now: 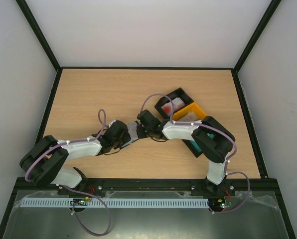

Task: Put the credit cards into the card holder
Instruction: Insert the credit card into the card holder.

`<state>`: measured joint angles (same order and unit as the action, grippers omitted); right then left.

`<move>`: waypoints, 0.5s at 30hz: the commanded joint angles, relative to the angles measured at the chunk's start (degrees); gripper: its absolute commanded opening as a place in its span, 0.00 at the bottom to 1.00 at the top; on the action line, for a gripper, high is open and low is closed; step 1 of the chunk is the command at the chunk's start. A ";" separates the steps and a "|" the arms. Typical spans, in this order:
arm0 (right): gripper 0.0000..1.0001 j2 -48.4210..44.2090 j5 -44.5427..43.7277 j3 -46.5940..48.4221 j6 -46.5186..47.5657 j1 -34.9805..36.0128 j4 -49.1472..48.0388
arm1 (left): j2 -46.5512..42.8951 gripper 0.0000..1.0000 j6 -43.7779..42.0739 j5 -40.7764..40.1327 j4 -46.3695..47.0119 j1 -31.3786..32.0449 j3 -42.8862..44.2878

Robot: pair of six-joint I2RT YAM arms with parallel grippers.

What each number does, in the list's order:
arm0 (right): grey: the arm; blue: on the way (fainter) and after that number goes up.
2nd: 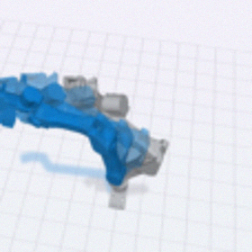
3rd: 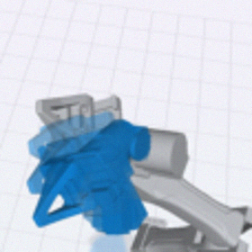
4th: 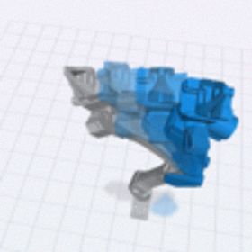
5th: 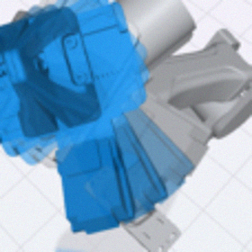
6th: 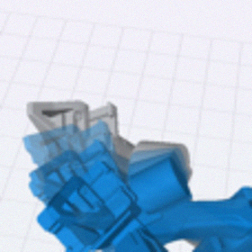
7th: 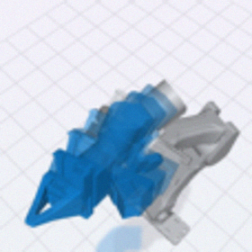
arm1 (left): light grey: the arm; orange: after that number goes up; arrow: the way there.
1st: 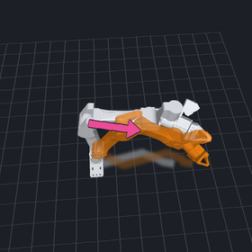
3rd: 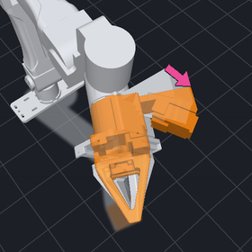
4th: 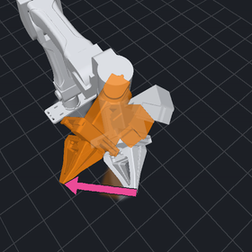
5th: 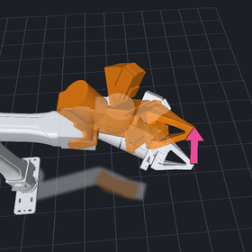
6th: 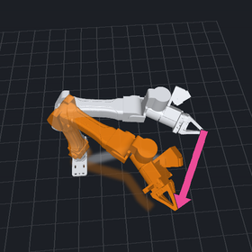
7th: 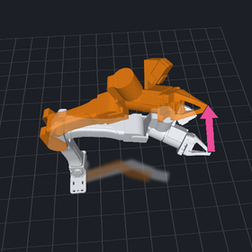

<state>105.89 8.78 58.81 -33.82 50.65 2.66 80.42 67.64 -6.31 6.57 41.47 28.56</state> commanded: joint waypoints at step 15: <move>0.10 2.54 3.23 1.52 0.34 2.20 4.73 | 4.31 0.23 0.56 6.65 4.76 -0.54 0.24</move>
<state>106.28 10.55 59.64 -32.51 52.42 5.52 83.15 67.81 -2.90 9.89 41.45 28.99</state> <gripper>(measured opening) 0.106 0.226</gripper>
